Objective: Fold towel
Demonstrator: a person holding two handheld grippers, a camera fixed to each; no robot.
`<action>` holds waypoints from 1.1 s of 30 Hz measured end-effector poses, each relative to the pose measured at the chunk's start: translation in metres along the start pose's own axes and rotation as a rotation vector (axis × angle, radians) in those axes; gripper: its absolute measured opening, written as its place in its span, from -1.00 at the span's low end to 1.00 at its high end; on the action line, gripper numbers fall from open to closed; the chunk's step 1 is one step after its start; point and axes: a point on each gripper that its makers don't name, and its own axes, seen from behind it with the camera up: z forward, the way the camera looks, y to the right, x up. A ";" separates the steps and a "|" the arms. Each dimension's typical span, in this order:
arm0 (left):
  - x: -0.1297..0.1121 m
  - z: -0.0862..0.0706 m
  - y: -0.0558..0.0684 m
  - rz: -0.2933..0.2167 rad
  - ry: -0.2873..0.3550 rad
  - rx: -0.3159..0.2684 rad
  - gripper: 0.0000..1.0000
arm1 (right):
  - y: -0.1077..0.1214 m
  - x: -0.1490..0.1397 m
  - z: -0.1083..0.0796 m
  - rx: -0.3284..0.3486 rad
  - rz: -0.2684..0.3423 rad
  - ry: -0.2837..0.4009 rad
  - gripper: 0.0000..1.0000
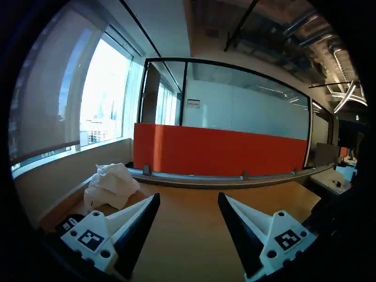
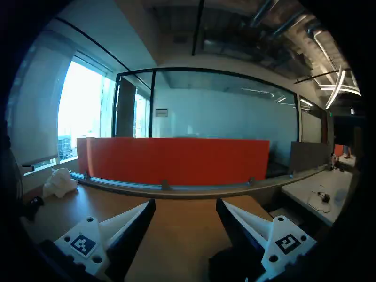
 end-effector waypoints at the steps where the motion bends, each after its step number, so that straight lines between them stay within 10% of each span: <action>1: 0.000 0.000 -0.001 -0.001 0.000 0.000 0.82 | -0.004 0.000 0.001 0.005 0.002 0.001 1.00; 16: -0.013 0.004 -0.012 -0.009 0.013 -0.004 0.82 | -0.039 -0.005 0.007 0.040 0.001 -0.013 1.00; 33: -0.087 0.018 -0.022 -0.020 0.043 -0.019 0.82 | -0.055 -0.042 0.008 0.032 0.016 -0.041 1.00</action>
